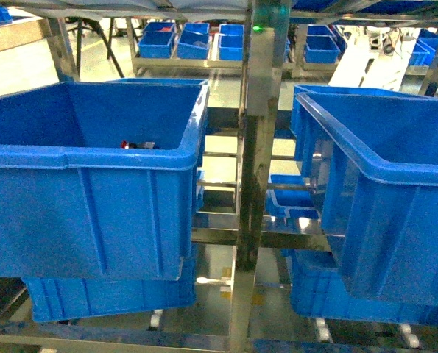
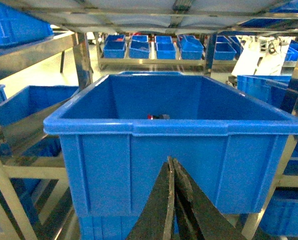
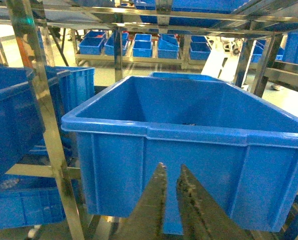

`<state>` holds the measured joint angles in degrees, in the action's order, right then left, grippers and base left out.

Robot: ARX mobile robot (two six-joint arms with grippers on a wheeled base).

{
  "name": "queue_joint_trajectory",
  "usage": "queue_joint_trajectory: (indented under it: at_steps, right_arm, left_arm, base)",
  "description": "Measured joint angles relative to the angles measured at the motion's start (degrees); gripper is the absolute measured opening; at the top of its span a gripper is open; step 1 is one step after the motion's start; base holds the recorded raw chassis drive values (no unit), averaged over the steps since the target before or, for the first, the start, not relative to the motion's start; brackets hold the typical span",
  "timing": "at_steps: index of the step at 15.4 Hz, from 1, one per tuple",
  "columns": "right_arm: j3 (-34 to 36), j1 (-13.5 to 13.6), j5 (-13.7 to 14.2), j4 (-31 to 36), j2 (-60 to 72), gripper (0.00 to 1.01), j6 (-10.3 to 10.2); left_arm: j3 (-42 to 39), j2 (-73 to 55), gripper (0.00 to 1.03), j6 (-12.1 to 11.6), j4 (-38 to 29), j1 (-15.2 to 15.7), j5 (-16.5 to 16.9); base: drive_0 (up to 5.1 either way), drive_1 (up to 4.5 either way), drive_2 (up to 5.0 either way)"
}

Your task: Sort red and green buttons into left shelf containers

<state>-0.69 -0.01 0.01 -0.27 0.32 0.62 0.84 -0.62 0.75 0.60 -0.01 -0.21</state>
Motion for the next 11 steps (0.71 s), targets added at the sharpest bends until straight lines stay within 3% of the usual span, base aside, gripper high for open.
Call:
queue_joint_trajectory:
  at_steps: [1,7,8,11]
  right_arm:
    - [0.00,0.00,-0.02,0.04,0.00,0.16,0.00]
    - [0.00,0.00,-0.02,0.04,0.00,0.97,0.00]
    - [0.00,0.00,-0.02,0.04,0.00,0.98,-0.02]
    - [0.00,0.00,0.00,0.04,0.00,0.98,-0.02]
  left_arm:
    - [0.00,0.00,0.08,-0.02,-0.61,0.00,0.20]
    - [0.00,0.00,0.88,-0.02,-0.39,0.00,0.20]
    - [0.00,0.00,1.00,-0.15,-0.39,0.00,0.20]
    - [0.00,0.00,0.98,-0.13,-0.39,0.00,0.20]
  base:
    - [0.0,0.00,0.0]
    - [0.0,0.00,0.0]
    - [0.0,0.00,0.0]
    - [0.0,0.00,0.0]
